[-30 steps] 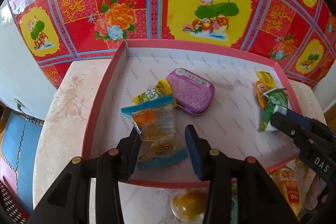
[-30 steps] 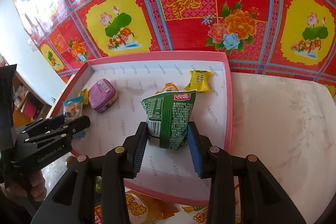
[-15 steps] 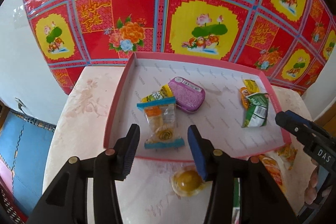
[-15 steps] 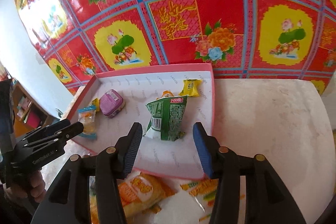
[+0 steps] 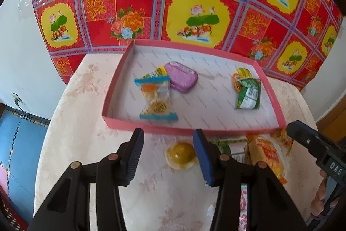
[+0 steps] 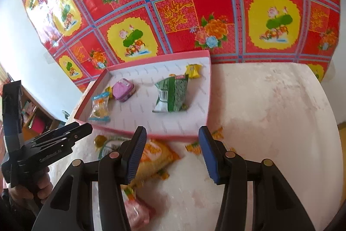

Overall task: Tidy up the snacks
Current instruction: 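Withdraw both tools back toward the remaining snacks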

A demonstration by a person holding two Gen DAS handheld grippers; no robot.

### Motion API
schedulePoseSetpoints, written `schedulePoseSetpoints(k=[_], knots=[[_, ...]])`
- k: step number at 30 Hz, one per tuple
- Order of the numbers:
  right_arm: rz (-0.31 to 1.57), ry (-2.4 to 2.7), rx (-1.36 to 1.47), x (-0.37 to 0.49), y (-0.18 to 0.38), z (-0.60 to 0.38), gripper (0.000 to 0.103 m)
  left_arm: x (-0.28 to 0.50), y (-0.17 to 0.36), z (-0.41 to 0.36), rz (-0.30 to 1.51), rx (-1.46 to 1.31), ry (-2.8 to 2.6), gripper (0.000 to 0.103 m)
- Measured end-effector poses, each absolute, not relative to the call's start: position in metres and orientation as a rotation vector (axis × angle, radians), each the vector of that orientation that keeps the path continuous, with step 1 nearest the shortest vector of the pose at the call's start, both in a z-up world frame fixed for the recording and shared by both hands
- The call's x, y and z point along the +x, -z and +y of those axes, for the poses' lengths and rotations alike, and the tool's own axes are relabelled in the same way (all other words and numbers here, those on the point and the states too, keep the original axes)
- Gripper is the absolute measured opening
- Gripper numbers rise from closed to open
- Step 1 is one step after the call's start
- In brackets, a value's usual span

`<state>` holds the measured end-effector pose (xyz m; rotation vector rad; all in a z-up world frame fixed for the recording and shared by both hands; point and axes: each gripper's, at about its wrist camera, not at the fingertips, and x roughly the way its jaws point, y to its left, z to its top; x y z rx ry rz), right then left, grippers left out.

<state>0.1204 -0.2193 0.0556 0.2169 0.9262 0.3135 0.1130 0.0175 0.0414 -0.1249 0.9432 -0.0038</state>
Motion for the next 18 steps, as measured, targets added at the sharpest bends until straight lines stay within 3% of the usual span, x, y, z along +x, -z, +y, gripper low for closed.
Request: schedulePoseSetpoints(k=[18], knots=[[0.967,-0.318,0.28,0.101,-0.047,-0.232,0.051,0.11,-0.011,-0.002,0.976,-0.08,0.002,0.051]])
